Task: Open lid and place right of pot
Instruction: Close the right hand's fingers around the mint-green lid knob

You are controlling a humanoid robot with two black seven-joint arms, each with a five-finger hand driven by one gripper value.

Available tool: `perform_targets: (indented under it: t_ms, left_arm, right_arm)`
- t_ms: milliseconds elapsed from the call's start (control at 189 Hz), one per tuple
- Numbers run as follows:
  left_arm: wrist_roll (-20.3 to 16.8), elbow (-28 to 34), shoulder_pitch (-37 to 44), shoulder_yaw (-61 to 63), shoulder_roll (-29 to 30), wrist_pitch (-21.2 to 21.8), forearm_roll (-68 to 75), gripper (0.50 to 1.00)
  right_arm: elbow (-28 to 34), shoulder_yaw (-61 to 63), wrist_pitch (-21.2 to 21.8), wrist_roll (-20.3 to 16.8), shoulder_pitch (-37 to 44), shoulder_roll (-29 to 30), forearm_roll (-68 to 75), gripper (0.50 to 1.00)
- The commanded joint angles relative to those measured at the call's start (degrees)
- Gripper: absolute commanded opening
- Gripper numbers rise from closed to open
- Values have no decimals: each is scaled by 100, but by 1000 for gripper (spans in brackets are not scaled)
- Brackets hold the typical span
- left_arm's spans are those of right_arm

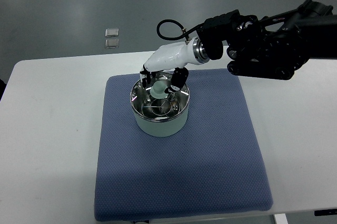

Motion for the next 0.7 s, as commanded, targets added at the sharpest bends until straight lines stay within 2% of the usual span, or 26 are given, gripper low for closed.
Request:
perform_targets:
  t_ms: [0,148,470,692]
  left_arm:
    - [0,0,0,0,0,0,0,1000]
    - [0,0,0,0,0,0,0,1000]
    - [0,0,0,0,0,0,0,1000]
    - [0,0,0,0,0,0,0,1000]
  right_arm:
    - [0,-35,-37,-29,-15,44,0,690]
    - [-79,-52,-37,-143,-76,61,-185,688]
    - [-97,-52,-28,-152,-76,53,-203,688]
    - [-97,-52,-28,-126,-76,53,-194,662]
